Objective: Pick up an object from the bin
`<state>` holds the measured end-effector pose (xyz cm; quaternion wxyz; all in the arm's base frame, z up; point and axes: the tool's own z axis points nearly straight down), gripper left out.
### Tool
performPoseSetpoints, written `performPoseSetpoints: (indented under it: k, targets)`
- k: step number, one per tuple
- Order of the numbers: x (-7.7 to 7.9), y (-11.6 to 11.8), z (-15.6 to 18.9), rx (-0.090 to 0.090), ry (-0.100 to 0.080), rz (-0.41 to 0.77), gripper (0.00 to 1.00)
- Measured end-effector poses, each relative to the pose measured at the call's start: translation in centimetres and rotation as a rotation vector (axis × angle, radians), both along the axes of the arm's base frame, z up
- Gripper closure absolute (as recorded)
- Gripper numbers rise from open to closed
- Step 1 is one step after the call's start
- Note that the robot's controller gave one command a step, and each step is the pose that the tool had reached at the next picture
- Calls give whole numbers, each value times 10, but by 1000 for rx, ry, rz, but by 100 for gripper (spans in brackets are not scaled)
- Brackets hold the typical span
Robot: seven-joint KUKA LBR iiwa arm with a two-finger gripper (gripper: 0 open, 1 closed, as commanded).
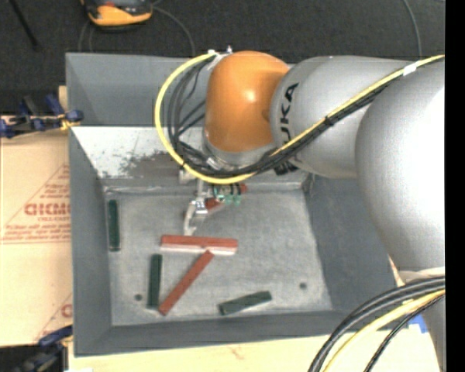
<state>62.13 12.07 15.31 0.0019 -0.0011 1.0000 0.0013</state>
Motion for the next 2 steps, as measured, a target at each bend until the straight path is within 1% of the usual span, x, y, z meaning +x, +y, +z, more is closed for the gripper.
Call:
performPoseSetpoints:
  k: [1,2]
  targets:
    - [-39,-38,-68,-1,-3,99,100]
    - [-39,-38,-68,-1,-3,98,100]
